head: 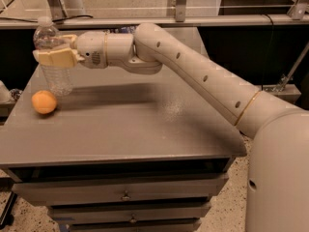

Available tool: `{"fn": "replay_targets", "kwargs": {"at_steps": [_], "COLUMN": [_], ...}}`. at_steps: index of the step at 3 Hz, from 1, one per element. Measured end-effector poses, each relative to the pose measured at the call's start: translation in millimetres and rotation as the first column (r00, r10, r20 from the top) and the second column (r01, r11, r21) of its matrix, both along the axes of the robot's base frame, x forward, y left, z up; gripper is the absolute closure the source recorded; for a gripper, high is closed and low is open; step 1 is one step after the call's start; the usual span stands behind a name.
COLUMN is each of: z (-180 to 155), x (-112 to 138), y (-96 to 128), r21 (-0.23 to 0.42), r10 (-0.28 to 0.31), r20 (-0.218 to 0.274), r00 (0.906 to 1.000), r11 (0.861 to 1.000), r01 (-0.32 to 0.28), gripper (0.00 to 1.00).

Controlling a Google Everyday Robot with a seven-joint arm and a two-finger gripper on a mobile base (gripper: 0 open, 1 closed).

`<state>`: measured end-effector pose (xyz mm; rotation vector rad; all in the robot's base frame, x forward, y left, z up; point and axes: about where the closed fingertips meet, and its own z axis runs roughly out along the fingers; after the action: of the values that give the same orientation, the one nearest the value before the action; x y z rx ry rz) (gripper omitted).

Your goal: Move water bottle near orange

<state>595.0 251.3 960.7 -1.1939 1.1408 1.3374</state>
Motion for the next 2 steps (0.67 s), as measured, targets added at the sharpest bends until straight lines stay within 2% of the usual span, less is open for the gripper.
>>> {"fn": "replay_targets", "kwargs": {"at_steps": [1,2], "z": [-7.4,-12.4], "x": [-8.2,-11.6], "y": [4.0,5.5], "r21": [0.0,-0.006], "r10": [0.016,0.034], "r20": [-0.019,-0.023], "r00": [0.9997,0.9992], "r11": [1.0,0.999], "r01": [-0.016,-0.034], "gripper": [1.0,0.82]}}
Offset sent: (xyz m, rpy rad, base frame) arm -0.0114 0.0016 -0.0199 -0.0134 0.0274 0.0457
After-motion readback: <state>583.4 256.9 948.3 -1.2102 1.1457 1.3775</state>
